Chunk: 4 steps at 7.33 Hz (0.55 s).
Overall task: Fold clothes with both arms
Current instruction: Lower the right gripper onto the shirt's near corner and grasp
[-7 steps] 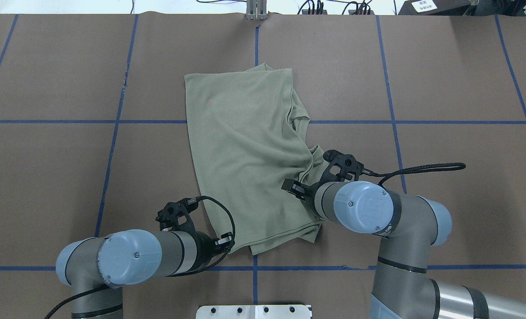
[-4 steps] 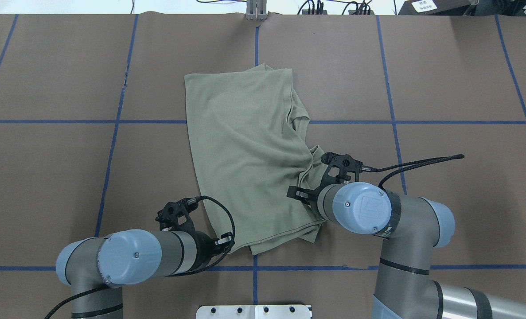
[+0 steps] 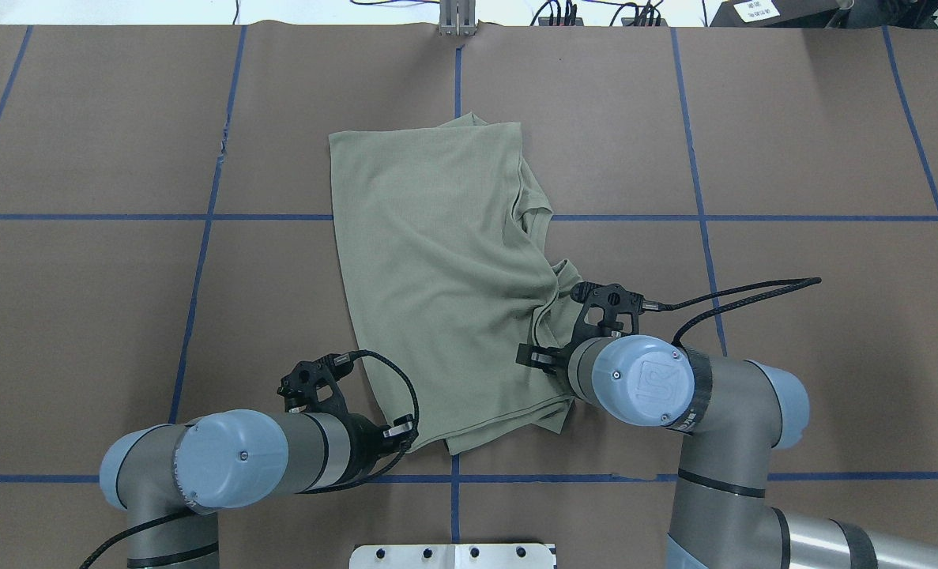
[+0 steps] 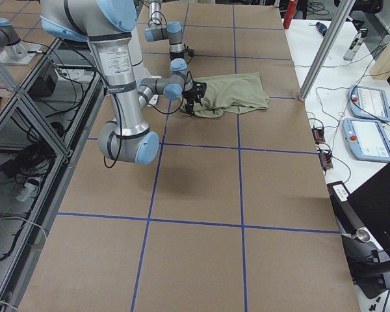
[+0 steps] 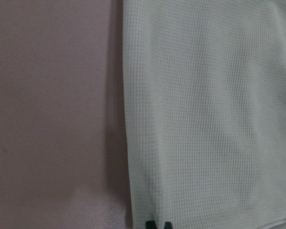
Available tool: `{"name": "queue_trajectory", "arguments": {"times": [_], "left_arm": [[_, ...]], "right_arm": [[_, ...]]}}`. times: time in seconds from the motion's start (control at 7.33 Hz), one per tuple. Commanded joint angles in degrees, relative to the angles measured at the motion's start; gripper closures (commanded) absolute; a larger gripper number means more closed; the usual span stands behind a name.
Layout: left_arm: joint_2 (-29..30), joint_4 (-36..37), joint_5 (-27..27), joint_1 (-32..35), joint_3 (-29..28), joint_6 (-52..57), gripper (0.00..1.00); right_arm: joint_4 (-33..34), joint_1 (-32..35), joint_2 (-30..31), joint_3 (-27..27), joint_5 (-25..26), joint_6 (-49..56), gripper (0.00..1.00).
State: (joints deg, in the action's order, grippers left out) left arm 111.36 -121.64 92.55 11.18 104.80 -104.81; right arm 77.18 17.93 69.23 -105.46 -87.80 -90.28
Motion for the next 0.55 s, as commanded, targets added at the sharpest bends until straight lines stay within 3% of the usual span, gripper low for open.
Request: {"name": "queue_trajectory", "arguments": {"times": [0.0,0.41], "left_arm": [[0.0,0.0,0.0,0.0,0.1,0.0,1.00],[-0.1,0.0,0.0,0.0,0.1,0.0,1.00]], "right_arm": [[0.1,-0.4,0.4,0.2,0.7,0.1,0.00],[0.1,-0.5,0.2,1.0,1.9,1.6,0.00]]}}
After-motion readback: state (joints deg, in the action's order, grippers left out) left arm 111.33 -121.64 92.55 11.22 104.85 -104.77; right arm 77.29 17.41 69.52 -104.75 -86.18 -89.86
